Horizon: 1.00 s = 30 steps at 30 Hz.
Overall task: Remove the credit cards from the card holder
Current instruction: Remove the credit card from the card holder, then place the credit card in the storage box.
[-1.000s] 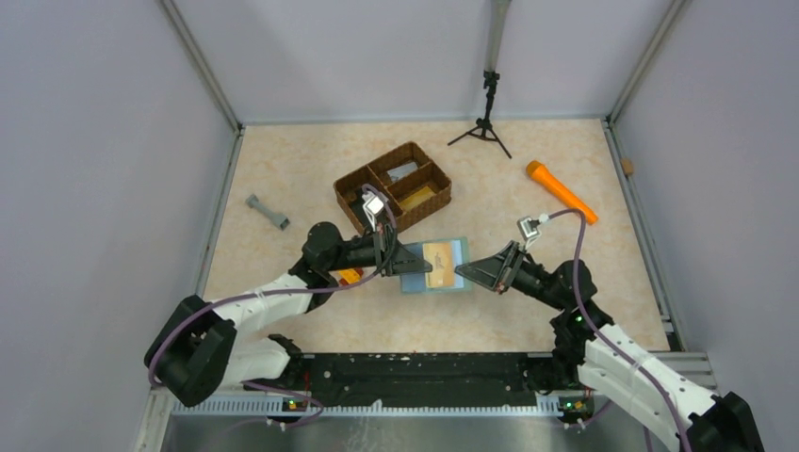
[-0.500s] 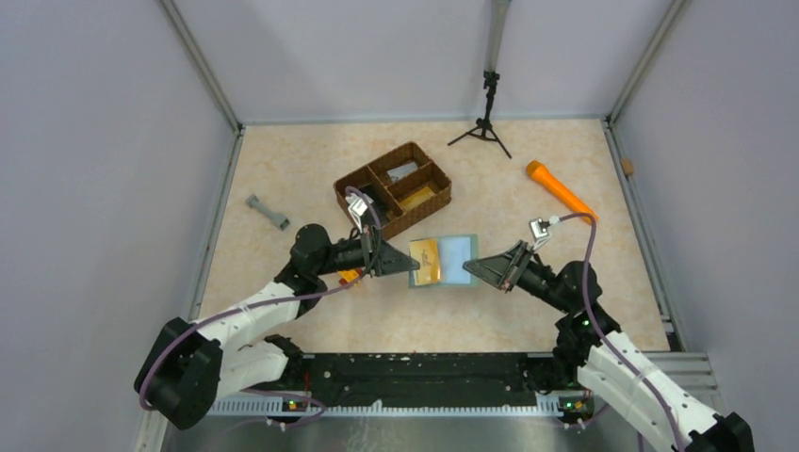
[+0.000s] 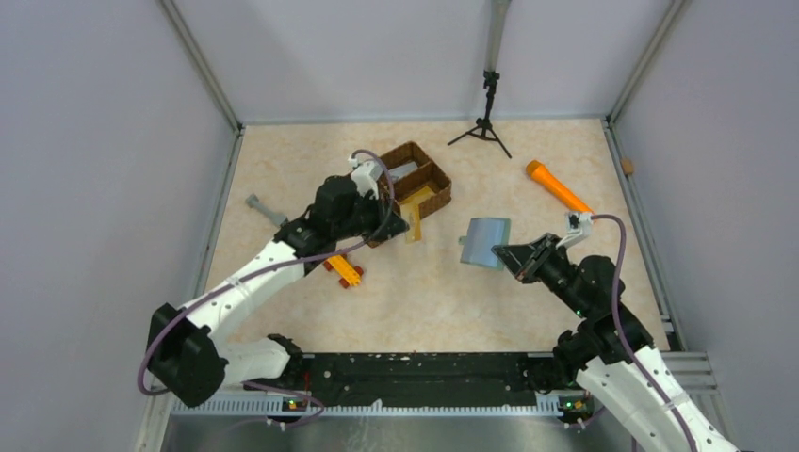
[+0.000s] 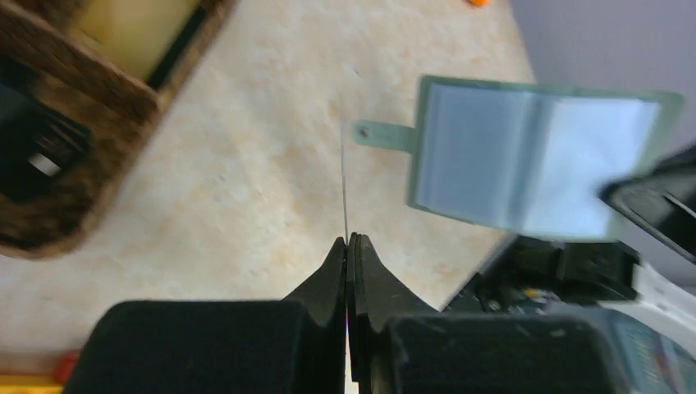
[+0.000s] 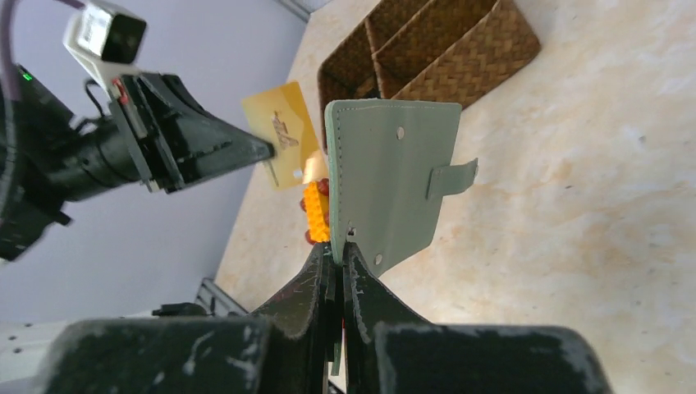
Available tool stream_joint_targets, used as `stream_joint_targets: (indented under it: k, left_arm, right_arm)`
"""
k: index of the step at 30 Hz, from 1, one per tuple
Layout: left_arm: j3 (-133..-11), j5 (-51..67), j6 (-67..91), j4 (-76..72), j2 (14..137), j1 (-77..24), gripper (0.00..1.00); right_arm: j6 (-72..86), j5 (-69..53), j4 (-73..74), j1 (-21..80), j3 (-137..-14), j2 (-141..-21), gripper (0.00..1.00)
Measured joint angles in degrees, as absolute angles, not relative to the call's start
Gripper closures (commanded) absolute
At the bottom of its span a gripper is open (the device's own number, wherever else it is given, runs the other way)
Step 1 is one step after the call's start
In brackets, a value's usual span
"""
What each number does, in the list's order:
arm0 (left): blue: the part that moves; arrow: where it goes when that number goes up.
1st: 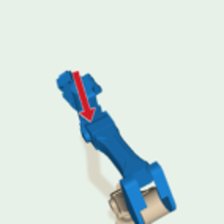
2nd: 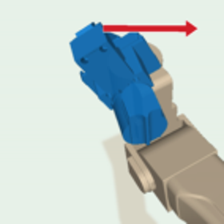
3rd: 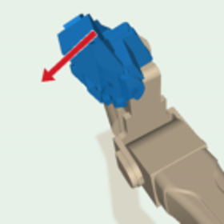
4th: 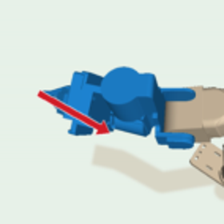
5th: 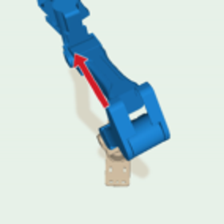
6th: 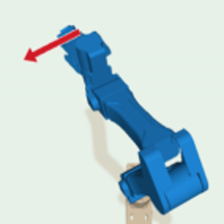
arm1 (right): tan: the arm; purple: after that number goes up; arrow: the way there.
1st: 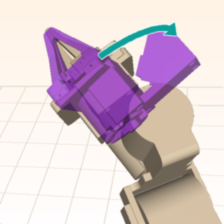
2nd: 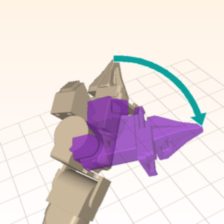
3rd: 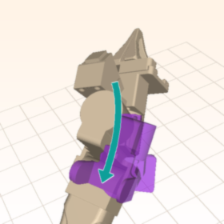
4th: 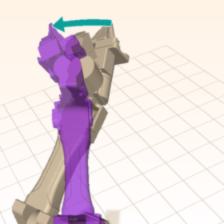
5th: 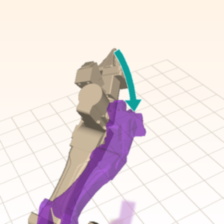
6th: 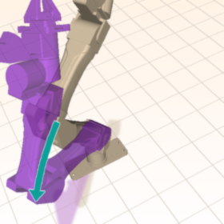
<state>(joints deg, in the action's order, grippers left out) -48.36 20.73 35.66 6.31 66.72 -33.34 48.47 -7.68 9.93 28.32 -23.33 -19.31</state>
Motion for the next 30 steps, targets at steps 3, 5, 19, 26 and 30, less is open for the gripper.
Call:
stream_joint_targets:
  k: [3, 5, 19, 26, 30]
  left_arm:
    - [-58.63, 10.24, 26.28, 15.07, 72.2, -36.69, 1.0]
    - [-65.14, 2.85, 20.27, 19.27, 76.38, -39.16, 1.0]
    - [-110.45, -35.94, -13.67, 40.66, 116.88, -46.26, 1.0]
    - [-114.67, -39.57, -22.68, 43.11, 128.14, -46.52, 1.0]
    - [-114.78, -40.32, -25.23, 43.29, 130.54, -46.59, 1.0]
  right_arm:
    - [44.53, -5.82, 13.39, 28.29, -26.33, -19.4, 1.0]
    - [42.48, -5.5, 14.85, 28.32, -27.92, -19.64, 1.0]
    - [33.12, 1.48, 27.22, 28.32, -36.86, -13.61, 1.0]
    - [30.96, 9.61, 32.88, 28.32, -41.95, -7.16, 1.0]
    - [29.93, 13.63, 34.61, 28.29, -43.7, -5.5, 1.0]
